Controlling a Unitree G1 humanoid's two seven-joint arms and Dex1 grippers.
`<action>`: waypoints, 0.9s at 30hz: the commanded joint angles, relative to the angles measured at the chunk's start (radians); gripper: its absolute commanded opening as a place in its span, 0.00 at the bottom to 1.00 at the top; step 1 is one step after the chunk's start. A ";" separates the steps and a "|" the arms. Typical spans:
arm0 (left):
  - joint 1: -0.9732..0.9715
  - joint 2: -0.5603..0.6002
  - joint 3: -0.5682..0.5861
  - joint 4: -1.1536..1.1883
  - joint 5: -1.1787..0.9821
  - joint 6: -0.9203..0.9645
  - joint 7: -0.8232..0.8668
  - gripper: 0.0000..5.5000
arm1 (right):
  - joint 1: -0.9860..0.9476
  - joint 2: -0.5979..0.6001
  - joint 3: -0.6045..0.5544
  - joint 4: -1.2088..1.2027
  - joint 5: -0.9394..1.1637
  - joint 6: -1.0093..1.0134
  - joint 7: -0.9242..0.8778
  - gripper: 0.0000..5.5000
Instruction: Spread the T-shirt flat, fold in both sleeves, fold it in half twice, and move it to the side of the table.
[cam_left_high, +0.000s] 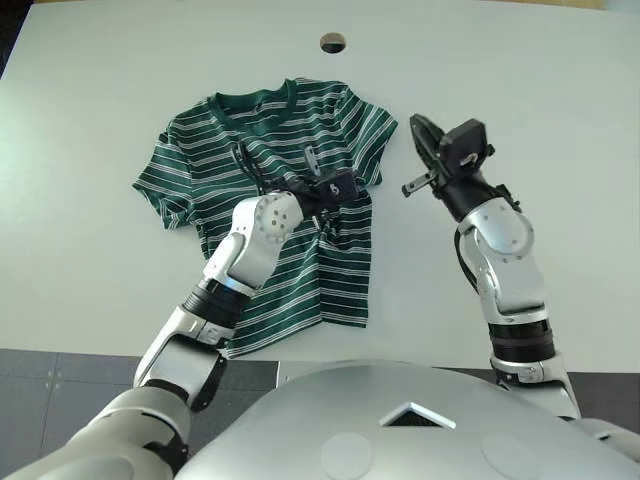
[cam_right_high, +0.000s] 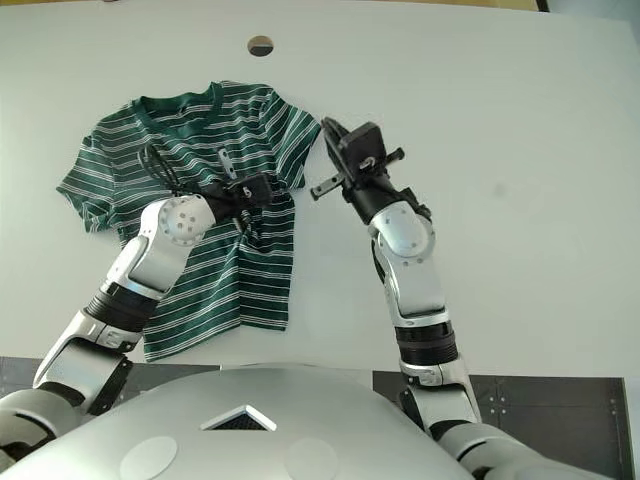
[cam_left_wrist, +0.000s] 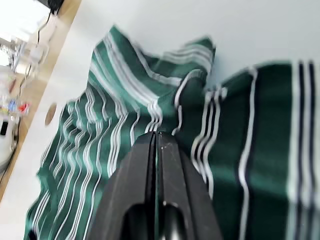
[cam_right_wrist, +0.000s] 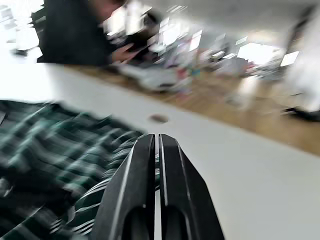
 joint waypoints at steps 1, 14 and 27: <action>0.070 0.038 0.204 -0.180 -0.147 0.036 -0.008 0.02 | -0.108 0.047 0.038 0.100 0.034 0.075 0.047 0.02; 0.036 -0.048 0.457 -0.186 -0.371 0.067 0.160 0.02 | -0.323 0.073 0.051 0.466 0.022 0.312 0.092 0.02; 0.040 -0.057 0.443 -0.250 -0.411 0.068 0.184 0.02 | -0.231 -0.287 0.042 0.420 -0.065 0.408 0.189 0.02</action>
